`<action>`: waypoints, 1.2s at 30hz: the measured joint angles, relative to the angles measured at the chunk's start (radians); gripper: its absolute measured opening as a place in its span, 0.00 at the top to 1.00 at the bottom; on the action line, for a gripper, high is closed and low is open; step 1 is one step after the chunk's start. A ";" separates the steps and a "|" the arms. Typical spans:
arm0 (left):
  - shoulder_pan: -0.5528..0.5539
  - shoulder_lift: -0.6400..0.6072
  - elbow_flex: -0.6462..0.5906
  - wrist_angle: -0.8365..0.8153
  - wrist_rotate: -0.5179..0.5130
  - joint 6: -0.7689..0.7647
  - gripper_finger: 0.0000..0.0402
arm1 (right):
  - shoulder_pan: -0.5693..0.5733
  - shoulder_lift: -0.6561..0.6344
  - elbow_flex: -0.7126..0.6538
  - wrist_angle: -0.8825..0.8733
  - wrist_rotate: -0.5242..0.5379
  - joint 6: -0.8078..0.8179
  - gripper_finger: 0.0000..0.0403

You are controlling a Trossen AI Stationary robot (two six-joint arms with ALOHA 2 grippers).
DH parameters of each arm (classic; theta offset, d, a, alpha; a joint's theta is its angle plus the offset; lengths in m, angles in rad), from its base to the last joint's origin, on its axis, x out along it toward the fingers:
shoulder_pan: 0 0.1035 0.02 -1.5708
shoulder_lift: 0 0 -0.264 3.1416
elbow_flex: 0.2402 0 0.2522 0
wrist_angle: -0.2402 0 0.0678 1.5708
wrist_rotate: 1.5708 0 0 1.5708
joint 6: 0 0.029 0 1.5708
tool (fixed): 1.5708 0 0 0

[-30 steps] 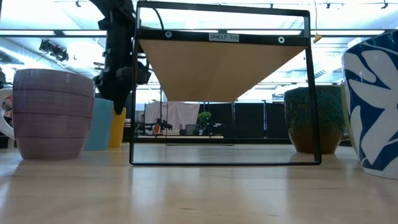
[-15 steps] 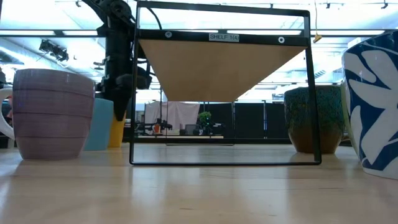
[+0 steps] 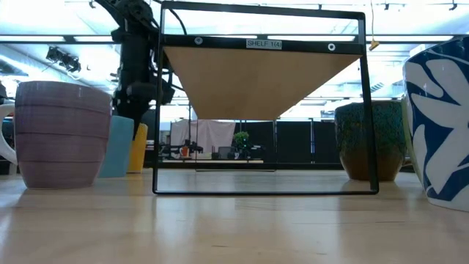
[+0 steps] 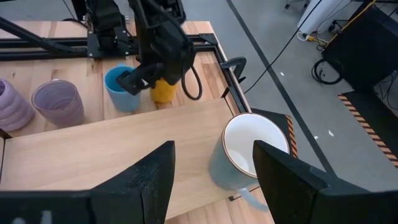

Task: Place coffee mugs
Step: Put the yellow mug on the shelf

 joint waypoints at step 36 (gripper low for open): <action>-0.049 -0.011 0.611 -0.042 0.103 -0.129 0.92 | 0.000 0.000 0.000 0.051 0.000 0.006 0.45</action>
